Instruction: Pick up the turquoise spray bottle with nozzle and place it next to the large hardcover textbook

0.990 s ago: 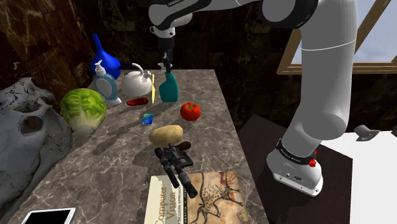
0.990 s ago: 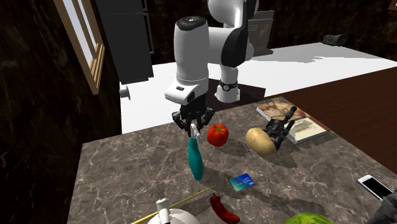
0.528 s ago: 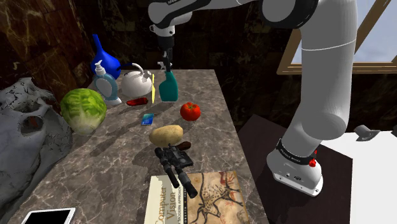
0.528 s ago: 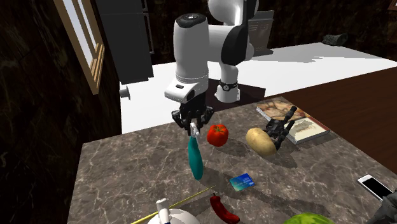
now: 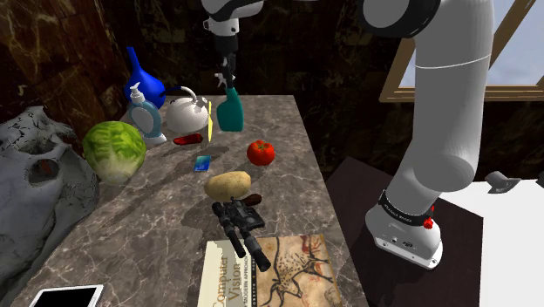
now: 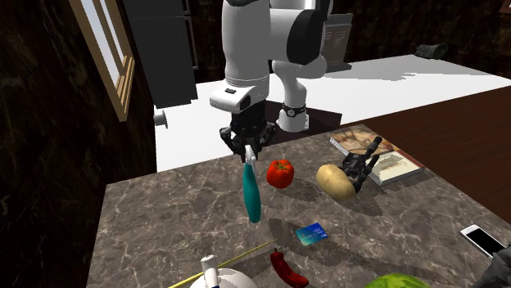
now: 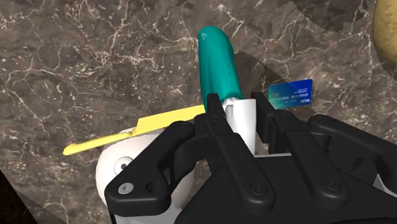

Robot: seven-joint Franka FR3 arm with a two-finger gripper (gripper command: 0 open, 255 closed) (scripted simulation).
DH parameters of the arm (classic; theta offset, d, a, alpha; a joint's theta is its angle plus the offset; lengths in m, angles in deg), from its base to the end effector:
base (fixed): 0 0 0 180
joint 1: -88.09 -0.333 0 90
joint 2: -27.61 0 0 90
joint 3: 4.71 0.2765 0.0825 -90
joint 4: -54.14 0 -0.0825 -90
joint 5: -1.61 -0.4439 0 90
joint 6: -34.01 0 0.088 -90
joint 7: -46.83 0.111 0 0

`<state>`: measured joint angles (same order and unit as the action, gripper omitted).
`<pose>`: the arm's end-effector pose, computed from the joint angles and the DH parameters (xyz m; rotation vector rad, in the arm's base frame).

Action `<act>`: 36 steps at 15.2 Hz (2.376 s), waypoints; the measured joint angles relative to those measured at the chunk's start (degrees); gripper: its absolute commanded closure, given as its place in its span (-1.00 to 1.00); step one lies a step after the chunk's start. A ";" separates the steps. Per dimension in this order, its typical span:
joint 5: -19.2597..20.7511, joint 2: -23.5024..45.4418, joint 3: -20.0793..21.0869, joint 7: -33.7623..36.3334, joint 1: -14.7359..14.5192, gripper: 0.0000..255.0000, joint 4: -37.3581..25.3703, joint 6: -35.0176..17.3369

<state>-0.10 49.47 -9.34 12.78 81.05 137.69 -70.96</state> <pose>0.7154 0.0391 0.4095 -2.9844 -0.9795 0.0103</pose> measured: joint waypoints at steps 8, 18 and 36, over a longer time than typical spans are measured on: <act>0.03 -0.10 -0.04 0.05 0.10 1.00 -6.05 6.14; 1.17 -7.16 2.51 8.04 -5.50 1.00 2.21 4.89; 2.57 -14.17 11.86 30.85 -18.82 1.00 12.38 1.78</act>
<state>2.47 35.30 2.52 43.63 62.23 150.07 -69.18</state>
